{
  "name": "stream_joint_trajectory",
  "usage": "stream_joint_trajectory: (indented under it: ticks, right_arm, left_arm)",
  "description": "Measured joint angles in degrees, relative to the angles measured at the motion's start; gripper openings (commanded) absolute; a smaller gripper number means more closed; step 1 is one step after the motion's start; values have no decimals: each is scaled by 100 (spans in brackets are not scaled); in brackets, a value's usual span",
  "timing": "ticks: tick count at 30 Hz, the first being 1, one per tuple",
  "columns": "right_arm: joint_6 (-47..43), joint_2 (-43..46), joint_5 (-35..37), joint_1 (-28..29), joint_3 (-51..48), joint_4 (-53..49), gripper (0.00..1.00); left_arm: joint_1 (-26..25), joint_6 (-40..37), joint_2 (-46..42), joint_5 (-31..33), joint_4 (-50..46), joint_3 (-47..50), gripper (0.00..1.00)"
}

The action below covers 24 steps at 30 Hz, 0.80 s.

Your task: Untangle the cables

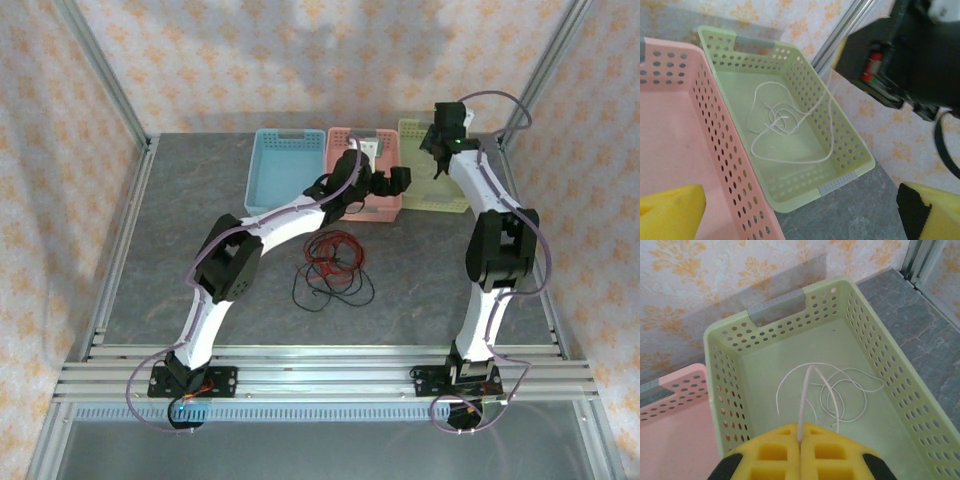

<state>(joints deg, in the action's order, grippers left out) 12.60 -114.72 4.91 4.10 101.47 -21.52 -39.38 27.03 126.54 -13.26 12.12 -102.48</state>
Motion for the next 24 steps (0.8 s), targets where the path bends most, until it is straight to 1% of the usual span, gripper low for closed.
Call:
stream_joint_trajectory:
  ticks: [6,11,12,15,19,24]
  right_arm:
    - [48,-608,22,-15,350,-103,1]
    - [103,-774,24,-15,393,-212,21]
    - [98,-769,42,-15,396,-208,23]
    - [109,-769,162,-15,428,-212,22]
    - [111,-767,503,-15,431,-254,21]
    - [111,-649,859,-15,415,-343,21]
  left_arm:
    - [-39,-15,149,-46,-251,-339,99]
    - [-39,-20,151,-90,-304,-389,99]
    - [-39,-20,151,-90,-321,-389,99]
    - [-39,-37,151,-92,-382,-389,99]
    - [-39,-57,151,-92,-376,-356,99]
    - [-39,-59,107,-87,-380,-11,99]
